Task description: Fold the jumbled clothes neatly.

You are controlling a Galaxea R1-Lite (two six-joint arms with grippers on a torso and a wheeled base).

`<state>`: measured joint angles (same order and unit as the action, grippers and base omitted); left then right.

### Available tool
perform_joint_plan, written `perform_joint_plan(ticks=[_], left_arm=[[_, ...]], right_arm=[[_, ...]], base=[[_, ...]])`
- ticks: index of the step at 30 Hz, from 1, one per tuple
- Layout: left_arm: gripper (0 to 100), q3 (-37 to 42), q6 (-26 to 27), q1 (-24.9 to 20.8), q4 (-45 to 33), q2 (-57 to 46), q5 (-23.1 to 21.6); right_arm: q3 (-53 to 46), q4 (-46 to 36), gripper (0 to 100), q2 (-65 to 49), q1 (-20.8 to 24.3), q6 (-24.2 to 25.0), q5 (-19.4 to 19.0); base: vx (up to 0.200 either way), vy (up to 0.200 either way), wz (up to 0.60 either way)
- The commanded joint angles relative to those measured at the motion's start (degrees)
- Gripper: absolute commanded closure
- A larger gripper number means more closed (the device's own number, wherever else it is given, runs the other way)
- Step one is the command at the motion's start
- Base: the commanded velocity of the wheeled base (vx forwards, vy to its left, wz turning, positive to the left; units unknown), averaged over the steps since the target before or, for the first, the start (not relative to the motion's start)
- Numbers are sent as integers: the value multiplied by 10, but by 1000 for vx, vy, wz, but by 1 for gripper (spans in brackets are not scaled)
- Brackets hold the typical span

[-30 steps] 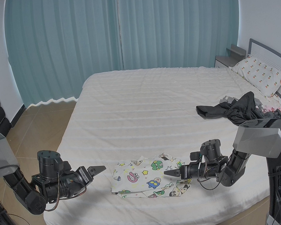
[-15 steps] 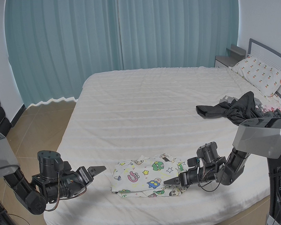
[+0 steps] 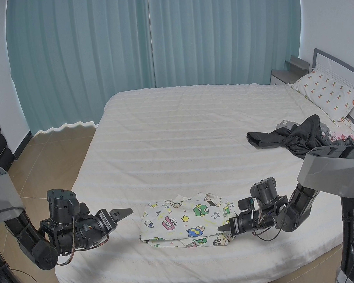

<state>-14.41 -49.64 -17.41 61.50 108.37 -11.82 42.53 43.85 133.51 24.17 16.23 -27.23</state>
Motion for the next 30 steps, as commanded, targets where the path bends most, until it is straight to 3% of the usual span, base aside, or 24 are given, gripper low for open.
perform_joint_plan(ticks=[1, 12, 13, 22, 30], left_arm=[[0, 1, 0, 1, 0, 0, 0], [0, 1, 0, 0, 0, 0, 0], [0, 1, 0, 0, 0, 0, 0], [0, 1, 0, 0, 0, 0, 0], [0, 0, -5, -3, 0, 1, 0]], right_arm=[[-33, 0, 100, -34, 0, 0, -2], [-106, 36, 100, -49, 12, 5, 0], [-110, 37, 0, -48, 13, 5, 0], [-117, 38, 0, -85, 13, 6, 1], [9, 35, 0, -114, 0, 110, 2]], base=[[0, 0, 0], [0, 0, 0], [0, 0, 0], [0, 0, 0], [0, 0, 0]])
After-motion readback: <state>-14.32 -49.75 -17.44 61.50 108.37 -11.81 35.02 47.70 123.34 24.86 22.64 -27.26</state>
